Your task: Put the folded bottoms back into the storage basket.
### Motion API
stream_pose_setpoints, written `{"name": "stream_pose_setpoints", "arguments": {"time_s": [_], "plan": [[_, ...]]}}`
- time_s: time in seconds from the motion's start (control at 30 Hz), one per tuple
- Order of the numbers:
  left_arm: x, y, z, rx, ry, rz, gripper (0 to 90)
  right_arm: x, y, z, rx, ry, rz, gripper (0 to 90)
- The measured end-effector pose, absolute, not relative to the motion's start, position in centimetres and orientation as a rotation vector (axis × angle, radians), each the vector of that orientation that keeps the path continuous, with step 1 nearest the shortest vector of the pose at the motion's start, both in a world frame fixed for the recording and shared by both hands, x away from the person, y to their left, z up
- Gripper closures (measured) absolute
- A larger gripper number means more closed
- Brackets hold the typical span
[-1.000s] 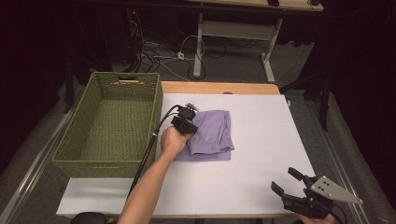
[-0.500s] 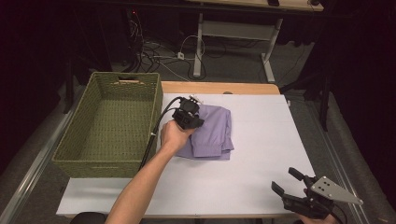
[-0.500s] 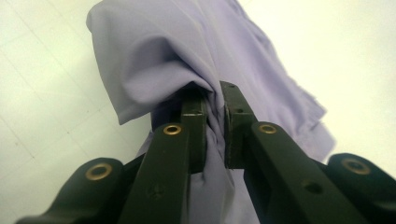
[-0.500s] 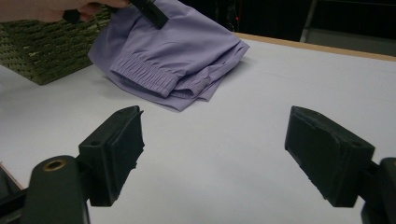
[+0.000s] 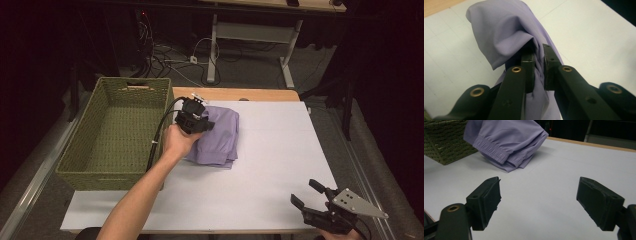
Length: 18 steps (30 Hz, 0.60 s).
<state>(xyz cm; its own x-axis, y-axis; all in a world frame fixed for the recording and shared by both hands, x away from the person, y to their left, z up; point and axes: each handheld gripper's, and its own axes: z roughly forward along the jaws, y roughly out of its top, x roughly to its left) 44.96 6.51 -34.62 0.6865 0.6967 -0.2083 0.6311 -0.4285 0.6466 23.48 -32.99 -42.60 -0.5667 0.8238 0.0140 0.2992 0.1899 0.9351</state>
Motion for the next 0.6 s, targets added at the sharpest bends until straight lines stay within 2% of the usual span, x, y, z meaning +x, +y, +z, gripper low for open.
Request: {"name": "stream_pose_setpoints", "arguments": {"time_s": [0.6], "plan": [[43.3, 8.5, -31.4, 2.152, 0.966, 0.136, 80.6, 23.5, -33.0, -42.6, 1.048, 1.968, 1.366, 19.9]]}}
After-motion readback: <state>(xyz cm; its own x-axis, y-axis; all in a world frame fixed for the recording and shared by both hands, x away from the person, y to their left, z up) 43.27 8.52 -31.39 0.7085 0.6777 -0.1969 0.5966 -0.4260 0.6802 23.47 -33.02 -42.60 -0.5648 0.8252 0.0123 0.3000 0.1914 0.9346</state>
